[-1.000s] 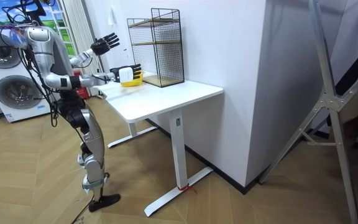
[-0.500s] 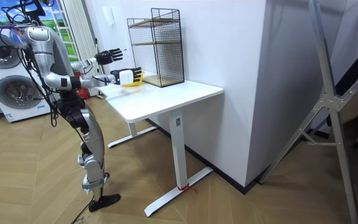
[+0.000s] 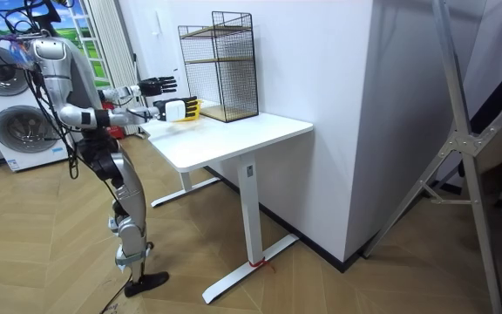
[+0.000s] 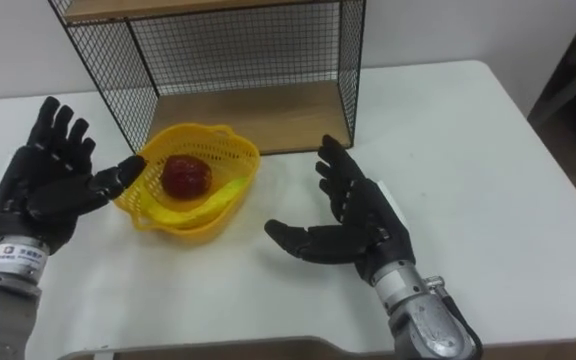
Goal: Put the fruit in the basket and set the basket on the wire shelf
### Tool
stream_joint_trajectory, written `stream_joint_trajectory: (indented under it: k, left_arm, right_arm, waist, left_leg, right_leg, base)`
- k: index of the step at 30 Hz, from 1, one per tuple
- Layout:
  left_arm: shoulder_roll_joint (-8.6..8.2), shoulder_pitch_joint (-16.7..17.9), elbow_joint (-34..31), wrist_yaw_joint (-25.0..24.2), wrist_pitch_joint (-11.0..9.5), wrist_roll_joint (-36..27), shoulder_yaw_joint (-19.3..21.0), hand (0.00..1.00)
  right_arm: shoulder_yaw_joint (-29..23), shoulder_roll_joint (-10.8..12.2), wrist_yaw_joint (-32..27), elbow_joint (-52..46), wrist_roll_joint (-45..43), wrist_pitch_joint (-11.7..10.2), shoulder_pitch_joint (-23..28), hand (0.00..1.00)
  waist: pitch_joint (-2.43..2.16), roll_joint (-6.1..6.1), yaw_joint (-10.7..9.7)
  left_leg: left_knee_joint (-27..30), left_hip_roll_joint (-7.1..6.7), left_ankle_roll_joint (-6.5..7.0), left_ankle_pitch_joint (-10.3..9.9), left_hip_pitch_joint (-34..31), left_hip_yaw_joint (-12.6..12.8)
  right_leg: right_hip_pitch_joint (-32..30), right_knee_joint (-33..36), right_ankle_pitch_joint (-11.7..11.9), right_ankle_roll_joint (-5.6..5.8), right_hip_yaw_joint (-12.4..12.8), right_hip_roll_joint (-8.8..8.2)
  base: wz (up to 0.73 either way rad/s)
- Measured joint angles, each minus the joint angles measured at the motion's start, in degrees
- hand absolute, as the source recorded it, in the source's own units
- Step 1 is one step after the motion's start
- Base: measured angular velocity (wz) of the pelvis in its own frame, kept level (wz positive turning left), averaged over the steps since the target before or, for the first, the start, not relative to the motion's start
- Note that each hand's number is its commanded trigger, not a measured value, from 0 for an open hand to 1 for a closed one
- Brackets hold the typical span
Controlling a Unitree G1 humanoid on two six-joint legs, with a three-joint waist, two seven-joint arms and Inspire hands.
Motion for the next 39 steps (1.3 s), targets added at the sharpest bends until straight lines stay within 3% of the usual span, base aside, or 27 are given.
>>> stream_joint_trajectory:
  k: [7,13,20,28,39]
  left_arm:
    - [-0.01,-0.1,6.7,0.1,1.1,0.3,-0.7,0.0]
    - [-0.09,0.0,6.9,0.0,1.2,5.5,-1.2,0.0]
    - [-0.1,-0.1,10.8,0.0,1.2,5.7,-3.1,0.0]
    - [0.1,0.0,12.8,-0.8,1.3,5.7,-3.4,0.0]
    - [0.11,-0.1,13.0,-1.3,2.1,4.9,-4.9,0.0]
  right_arm:
    - [0.1,-0.4,-0.4,0.0,-0.2,0.0,0.0,0.0]
    - [0.0,0.1,-0.3,0.0,-1.2,0.0,0.0,0.0]
    - [0.0,-0.1,-0.3,0.0,1.0,0.0,-1.1,0.0]
    - [0.4,-0.6,-0.4,0.3,3.0,0.0,-1.1,0.0]
    - [2.6,-1.5,-0.4,1.8,5.8,0.1,-1.1,0.0]
  waist:
    - [-0.21,0.35,0.0]
    - [-0.2,0.33,-0.1]
    - [0.02,-0.08,-0.1]
    - [-0.36,0.28,0.2]
    - [-0.43,0.39,0.1]
  left_leg:
    - [-0.2,0.01,0.02,0.0,0.1,0.2]
    - [-0.2,0.01,0.02,0.0,0.1,0.2]
    - [0.1,0.01,0.03,0.0,0.3,0.5]
    - [0.1,0.02,0.04,0.0,0.3,1.0]
    - [0.1,0.04,0.04,0.0,0.1,1.0]
  right_leg:
    - [-0.5,0.0,0.0,-0.01,0.1,0.0]
    - [-0.6,0.3,0.0,-0.01,0.1,0.0]
    - [-0.7,0.9,0.0,-0.01,0.4,-0.02]
    - [-1.6,1.0,0.0,-0.02,1.1,0.06]
    - [-1.5,1.0,0.0,-0.02,1.1,0.07]
  base:
    - [-0.01]
    - [0.0]
    - [-0.02]
    - [-0.03]
    - [0.0]
